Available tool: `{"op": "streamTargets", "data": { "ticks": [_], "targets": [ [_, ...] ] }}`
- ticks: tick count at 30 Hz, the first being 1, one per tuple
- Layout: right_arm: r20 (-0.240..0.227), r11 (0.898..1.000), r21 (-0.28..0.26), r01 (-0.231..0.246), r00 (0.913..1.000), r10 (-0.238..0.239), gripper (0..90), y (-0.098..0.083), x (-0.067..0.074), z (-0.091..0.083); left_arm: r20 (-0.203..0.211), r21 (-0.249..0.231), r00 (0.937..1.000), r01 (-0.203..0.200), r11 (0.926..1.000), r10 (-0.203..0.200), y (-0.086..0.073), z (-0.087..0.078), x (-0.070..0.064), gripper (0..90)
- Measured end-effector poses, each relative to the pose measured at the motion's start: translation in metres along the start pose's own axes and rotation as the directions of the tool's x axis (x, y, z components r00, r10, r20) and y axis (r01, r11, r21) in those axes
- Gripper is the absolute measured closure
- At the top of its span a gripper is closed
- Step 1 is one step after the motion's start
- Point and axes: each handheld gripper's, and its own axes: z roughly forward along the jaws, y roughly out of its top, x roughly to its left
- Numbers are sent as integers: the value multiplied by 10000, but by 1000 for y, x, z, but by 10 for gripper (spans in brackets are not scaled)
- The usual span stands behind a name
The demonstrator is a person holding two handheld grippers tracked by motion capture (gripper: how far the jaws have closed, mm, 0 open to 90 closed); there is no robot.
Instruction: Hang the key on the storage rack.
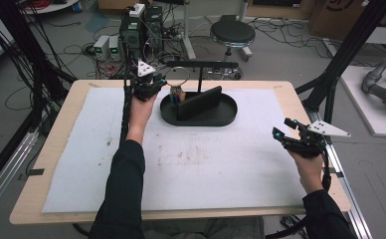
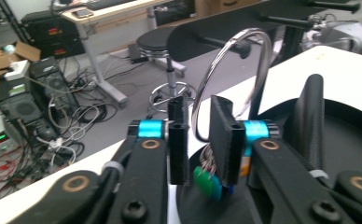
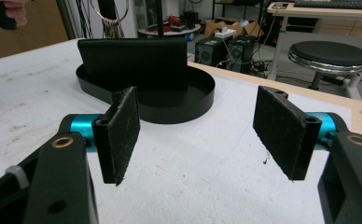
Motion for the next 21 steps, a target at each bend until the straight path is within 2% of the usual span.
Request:
{"op": "streamTargets", "data": {
  "ticks": [2, 3, 7, 12, 16, 17, 18, 19, 21],
  "targets": [
    [-6, 10000, 1, 12, 10000, -12, 321, 0, 0, 0, -47, -12, 10000, 87, 10000, -87, 0, -2, 1, 726],
    [-16, 10000, 15, -11, 10000, 11, 321, 0, 0, 0, -84, -28, 9996, 257, 9997, -257, 1, -5, 1, 641],
    [-2, 10000, 8, -41, 10000, 41, 320, 0, 0, 0, 73, -248, 9995, 296, 9993, -294, 1, -16, -3, 523],
    [28, 10000, 7, -23, 10000, 23, 320, 0, 1, 1, 215, -380, 9994, 275, 9989, -267, -3, -29, -6, 438],
    [15, 10000, 44, -28, 10000, 28, 317, 0, 0, 2, 412, -547, 9989, 262, 9982, -240, -10, -47, -7, 367],
    [2, 10000, 56, -31, 10000, 31, 313, 0, 0, 4, 576, -451, 9978, 363, 9983, -336, -15, -57, -7, 354],
    [2, 10000, 56, -31, 10000, 31, 313, 0, 0, 4, 576, -451, 9978, 363, 9983, -336, -15, -57, -7, 333],
    [-23, 10000, 91, -37, 10000, 38, 310, 1, 1, 5, 785, -587, 9964, 372, 9976, -325, -21, -68, -10, 310],
    [-19, 9999, 131, -15, 10000, 15, 307, 1, 1, 7, 856, -643, 9959, 360, 9973, -304, -24, -74, -11, 296]
  ]
}}
